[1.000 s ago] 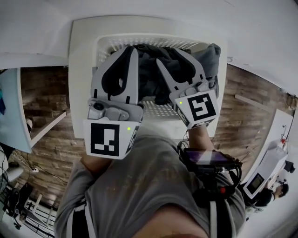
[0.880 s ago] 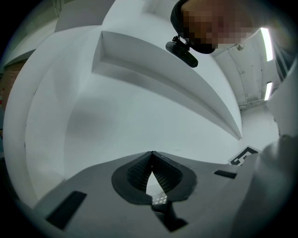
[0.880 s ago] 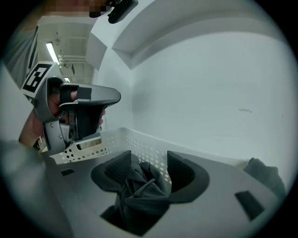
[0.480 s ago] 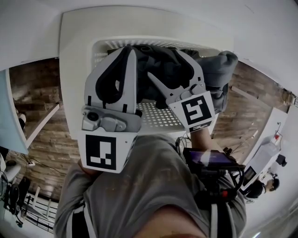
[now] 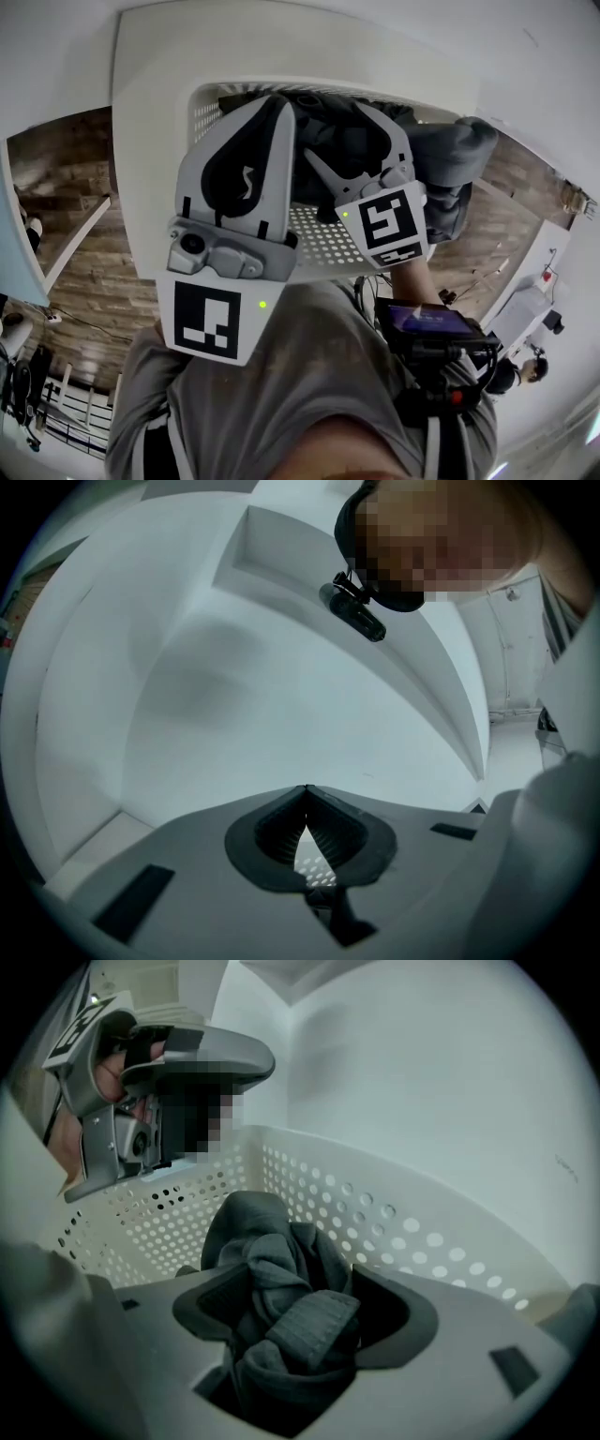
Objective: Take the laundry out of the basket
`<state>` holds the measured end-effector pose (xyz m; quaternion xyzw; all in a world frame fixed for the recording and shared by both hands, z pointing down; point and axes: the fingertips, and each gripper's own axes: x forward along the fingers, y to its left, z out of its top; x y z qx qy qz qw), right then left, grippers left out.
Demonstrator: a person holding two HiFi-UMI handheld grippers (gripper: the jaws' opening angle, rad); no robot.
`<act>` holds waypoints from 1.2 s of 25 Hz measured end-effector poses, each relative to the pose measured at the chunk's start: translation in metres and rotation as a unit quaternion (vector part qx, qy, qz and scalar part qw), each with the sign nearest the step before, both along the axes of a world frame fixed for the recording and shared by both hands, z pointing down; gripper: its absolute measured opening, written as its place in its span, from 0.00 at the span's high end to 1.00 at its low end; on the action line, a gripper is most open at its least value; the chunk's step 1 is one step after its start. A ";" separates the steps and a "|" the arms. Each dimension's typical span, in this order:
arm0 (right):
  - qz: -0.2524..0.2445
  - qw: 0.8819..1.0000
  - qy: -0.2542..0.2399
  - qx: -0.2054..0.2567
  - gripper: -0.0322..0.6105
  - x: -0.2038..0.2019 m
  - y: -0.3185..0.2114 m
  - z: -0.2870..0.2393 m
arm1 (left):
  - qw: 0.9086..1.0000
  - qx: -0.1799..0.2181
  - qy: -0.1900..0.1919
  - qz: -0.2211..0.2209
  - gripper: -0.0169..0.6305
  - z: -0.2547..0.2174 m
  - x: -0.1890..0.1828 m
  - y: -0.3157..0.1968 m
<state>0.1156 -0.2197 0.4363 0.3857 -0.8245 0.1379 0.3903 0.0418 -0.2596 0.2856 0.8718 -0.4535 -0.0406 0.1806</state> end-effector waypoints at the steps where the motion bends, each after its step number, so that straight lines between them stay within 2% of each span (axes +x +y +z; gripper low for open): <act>1: -0.004 1.000 0.008 -0.003 0.42 0.000 0.001 0.002 | 1.000 0.000 0.002 0.001 0.96 0.000 0.001 0.000; 9: -0.024 0.999 0.027 -0.010 0.61 -0.002 0.003 0.005 | 1.000 0.000 -0.003 0.002 0.96 0.000 -0.003 0.003; 12: -0.020 0.999 0.028 -0.002 0.76 0.000 0.000 0.003 | 1.000 0.004 -0.004 -0.003 0.96 -0.002 -0.007 0.002; 15: -0.014 1.000 0.025 0.009 0.82 0.001 -0.004 -0.001 | 1.000 0.008 -0.006 -0.006 0.96 -0.006 -0.009 0.003; 23: 0.030 0.998 -0.015 0.060 0.87 0.008 0.001 -0.030 | 0.999 0.033 -0.013 -0.015 0.96 -0.027 -0.011 0.019; 30: 0.063 0.988 -0.057 0.127 0.87 0.014 0.005 -0.073 | 0.998 0.056 -0.017 -0.010 0.96 -0.048 -0.005 0.039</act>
